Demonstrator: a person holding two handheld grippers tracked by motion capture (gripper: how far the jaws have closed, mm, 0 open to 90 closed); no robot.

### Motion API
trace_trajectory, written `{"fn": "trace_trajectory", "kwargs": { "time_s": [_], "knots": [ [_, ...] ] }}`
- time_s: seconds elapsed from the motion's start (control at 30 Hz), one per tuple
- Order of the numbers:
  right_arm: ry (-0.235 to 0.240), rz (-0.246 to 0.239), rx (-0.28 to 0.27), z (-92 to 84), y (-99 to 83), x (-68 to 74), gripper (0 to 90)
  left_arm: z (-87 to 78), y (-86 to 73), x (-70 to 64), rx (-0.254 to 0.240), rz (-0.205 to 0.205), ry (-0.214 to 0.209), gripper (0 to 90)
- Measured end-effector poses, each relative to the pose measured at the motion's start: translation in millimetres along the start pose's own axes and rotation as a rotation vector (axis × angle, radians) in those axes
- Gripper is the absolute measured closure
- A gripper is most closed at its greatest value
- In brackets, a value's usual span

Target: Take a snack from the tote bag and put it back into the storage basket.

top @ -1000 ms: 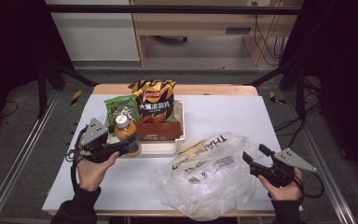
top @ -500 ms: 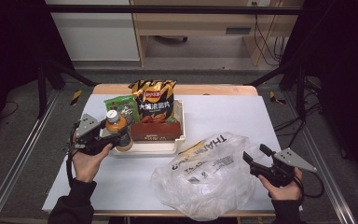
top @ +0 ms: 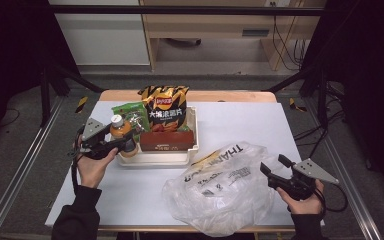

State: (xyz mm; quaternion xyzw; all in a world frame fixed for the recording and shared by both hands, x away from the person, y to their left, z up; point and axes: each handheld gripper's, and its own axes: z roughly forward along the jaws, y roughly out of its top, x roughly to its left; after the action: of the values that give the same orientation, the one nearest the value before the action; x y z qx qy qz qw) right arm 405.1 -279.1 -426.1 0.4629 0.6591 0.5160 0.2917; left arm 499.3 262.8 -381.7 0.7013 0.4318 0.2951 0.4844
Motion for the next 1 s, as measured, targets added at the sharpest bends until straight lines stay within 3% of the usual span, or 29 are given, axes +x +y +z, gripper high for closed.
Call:
{"fn": "trace_trajectory", "kwargs": {
  "time_s": [0.37, 1.0],
  "knots": [
    [0.002, -0.003, 0.000, 0.1, -0.3, -0.6, 26.0, 10.7, -8.8, 6.9, -0.003, -0.011, 0.014, 29.9],
    [0.001, -0.007, 0.002, 0.6, -0.8, -0.6, 26.1, 19.8, -22.8, 13.8, 0.064, -0.002, 0.031, 29.8]
  ]
}}
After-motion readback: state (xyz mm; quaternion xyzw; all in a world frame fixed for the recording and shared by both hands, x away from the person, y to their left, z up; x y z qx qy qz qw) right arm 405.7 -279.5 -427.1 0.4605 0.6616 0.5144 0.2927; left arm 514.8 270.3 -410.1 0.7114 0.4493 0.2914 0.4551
